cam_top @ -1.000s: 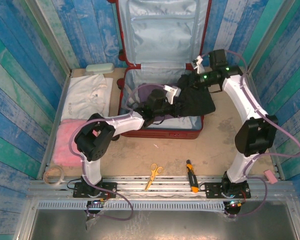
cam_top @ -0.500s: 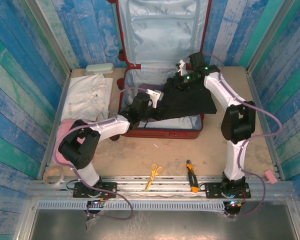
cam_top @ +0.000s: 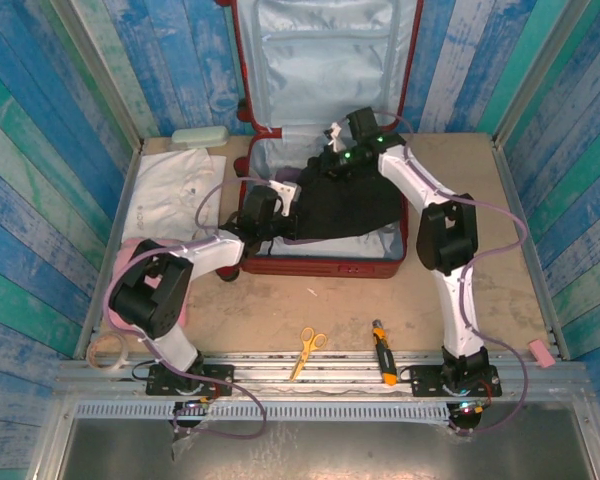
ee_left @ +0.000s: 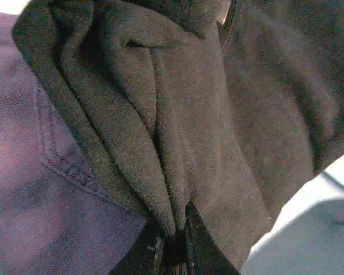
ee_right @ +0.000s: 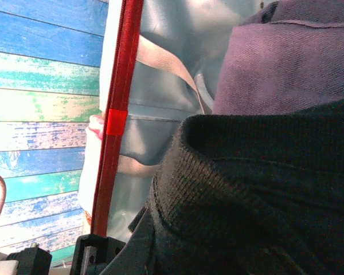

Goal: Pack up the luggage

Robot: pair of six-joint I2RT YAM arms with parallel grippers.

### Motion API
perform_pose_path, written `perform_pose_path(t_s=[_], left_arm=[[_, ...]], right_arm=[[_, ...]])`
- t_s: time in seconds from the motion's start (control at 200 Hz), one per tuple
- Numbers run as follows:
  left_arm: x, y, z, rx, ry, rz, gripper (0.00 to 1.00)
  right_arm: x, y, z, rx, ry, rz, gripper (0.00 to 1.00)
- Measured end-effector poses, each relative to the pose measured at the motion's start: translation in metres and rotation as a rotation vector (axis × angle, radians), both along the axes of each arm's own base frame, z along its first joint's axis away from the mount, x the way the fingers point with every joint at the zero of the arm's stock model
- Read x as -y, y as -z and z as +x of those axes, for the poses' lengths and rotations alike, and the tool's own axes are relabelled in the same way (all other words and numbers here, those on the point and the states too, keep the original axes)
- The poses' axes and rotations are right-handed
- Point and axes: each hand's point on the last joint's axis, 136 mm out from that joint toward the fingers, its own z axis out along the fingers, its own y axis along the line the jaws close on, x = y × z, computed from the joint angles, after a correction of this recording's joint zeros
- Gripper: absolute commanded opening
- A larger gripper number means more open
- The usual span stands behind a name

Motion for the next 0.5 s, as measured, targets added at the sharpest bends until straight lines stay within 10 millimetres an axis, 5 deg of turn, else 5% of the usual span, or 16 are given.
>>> perform_pose_path(t_s=[0.255,0.406,0.501], left_arm=[[-0.018,0.001,0.005,0.008,-0.030,0.040,0.00],[-0.027,0.005,0.008,0.002,-0.050,0.065,0.00],[-0.032,0.013,0.005,-0.026,-0.058,0.088,0.00]], right_arm=[[-0.015,0.008,0.009,-0.007,-0.012,0.044,0.05],[-0.022,0.012,0.016,-0.002,-0.021,0.073,0.54],[-0.024,0.009,0.027,0.039,-0.019,0.088,0.68]])
